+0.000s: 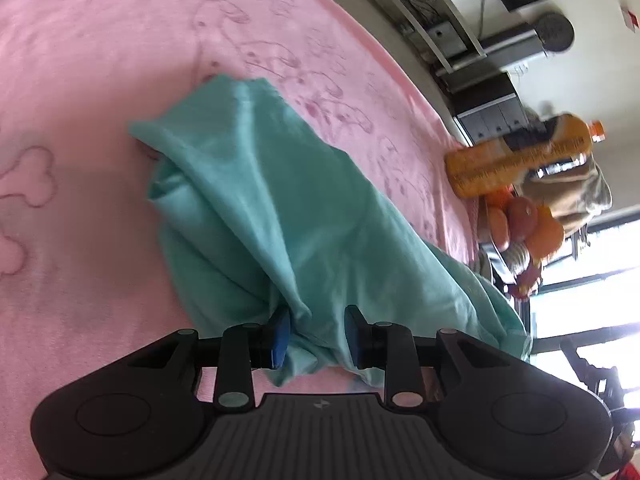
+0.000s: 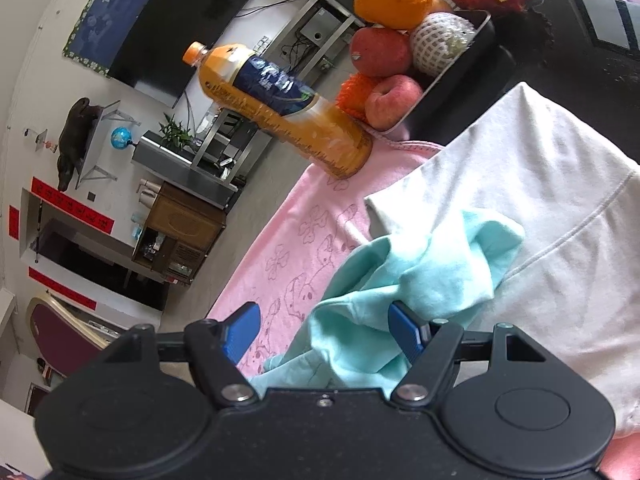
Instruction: Fold clothes
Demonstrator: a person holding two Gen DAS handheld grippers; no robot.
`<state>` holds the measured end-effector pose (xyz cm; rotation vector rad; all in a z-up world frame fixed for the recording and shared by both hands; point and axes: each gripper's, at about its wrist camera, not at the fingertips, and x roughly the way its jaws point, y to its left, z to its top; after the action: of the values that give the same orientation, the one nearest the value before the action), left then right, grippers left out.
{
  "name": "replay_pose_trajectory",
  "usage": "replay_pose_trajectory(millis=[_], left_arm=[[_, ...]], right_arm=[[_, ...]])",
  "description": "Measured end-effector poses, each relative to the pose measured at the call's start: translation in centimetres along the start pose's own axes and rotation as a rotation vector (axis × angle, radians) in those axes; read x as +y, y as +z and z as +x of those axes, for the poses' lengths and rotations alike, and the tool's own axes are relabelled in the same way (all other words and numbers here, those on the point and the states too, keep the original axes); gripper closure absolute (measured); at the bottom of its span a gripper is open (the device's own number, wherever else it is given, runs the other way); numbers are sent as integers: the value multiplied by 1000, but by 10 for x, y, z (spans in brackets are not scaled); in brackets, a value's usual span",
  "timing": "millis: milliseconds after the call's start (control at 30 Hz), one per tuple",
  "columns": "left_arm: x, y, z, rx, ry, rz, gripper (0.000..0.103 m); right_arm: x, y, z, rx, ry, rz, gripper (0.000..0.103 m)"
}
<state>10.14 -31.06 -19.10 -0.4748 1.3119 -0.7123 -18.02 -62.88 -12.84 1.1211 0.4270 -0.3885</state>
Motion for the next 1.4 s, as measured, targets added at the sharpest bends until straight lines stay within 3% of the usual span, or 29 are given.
replay_pose_trajectory(millis=[300,533,667,733,1033,1067,1100,1167,1267,1400], left_arm=[[5,5,6,-24,-37,-50,76],[1,3,22,70,-58,-27,75],[1,8,16,35,-81,-46,82],[3,8,13,22,-95,-60,97],[-21,8,-27,-65,-86,-14,100],[-25,8,-33,-76,-87,2,100],[-28,7,-38,-83,-87,18,100],[-34,5,-42,-86,-86,48,100],[-39,1,-39,-72,-84,71,100],[-40,-5,-37,-68,-69,92,100]], right_arm=[[-8,3,-2,-5,-1,26,33],[-9,4,-1,-6,4,32,33],[-13,5,-3,-6,2,42,33],[-17,6,-6,-7,7,55,33],[-42,10,-16,12,5,147,33],[-43,9,-15,38,23,150,35],[-43,7,-14,71,44,147,45],[-33,1,-11,118,74,98,52],[-4,-9,-6,110,42,-59,53],[25,-22,16,97,-102,-178,48]])
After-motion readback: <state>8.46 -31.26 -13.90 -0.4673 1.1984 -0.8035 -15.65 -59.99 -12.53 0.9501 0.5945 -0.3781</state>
